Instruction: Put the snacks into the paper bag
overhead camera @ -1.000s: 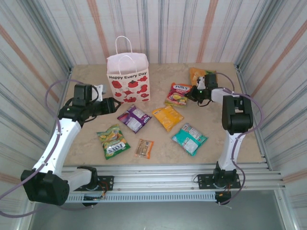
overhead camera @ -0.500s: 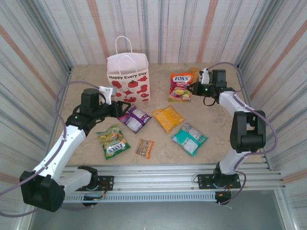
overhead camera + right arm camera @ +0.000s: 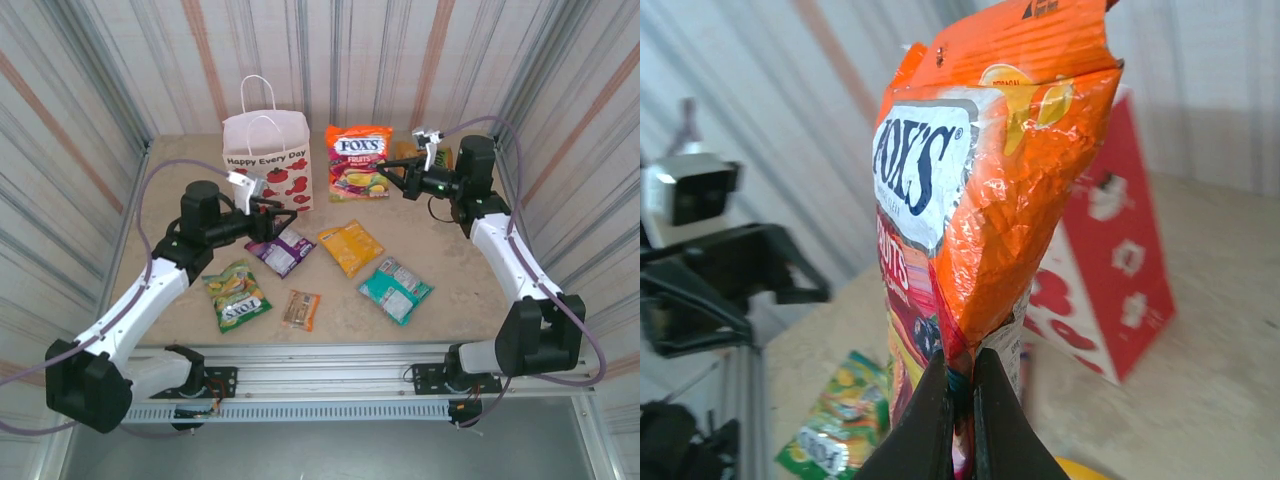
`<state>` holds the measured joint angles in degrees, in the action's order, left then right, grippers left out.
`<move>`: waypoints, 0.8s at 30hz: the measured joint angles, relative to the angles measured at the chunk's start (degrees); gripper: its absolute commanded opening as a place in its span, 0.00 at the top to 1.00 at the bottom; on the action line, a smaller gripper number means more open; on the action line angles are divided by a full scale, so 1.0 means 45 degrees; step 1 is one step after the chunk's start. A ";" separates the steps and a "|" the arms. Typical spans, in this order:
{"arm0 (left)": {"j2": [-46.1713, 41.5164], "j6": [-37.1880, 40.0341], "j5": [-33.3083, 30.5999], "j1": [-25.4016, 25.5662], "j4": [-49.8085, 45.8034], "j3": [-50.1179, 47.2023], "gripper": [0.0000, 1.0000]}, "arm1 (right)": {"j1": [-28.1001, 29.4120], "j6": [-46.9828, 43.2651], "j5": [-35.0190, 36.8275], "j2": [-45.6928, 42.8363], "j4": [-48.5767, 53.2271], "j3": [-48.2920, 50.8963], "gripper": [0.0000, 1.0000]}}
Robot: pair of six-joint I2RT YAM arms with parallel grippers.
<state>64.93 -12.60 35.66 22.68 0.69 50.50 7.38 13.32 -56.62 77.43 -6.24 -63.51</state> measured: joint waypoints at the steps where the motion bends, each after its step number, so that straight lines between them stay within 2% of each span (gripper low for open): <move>1: 0.0083 0.0083 0.0136 0.0097 0.0189 0.0015 0.28 | 0.0180 0.0112 -0.0160 -0.0073 -0.0180 0.0000 1.00; 9: 0.0680 0.0325 0.1321 0.0495 0.1807 0.0491 0.27 | 0.1574 0.1049 -0.0602 -0.0539 -0.1734 0.0559 1.00; 18: 0.1049 0.0661 0.1957 0.1049 0.2200 0.1447 0.48 | 0.1962 0.1282 -0.0855 -0.0573 -0.2676 0.1030 1.00; 20: 0.1185 0.0704 0.2011 0.1049 0.2195 0.1598 0.62 | 0.1982 0.1277 -0.0962 -0.0573 -0.2817 0.1098 1.00; 22: 0.1292 0.0729 0.2074 0.1049 0.2205 0.1671 0.71 | 0.2011 0.1277 -0.1073 -0.0602 -0.2875 0.1117 1.00; 24: 0.1326 0.0675 0.2123 0.1049 0.2205 0.1681 0.74 | 0.2040 0.1273 -0.1117 -0.0724 -0.2909 0.1180 1.00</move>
<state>70.89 -9.56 45.21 27.40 10.61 58.06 16.56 19.05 -61.65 74.17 -19.33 -58.19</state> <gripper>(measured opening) 0.278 0.064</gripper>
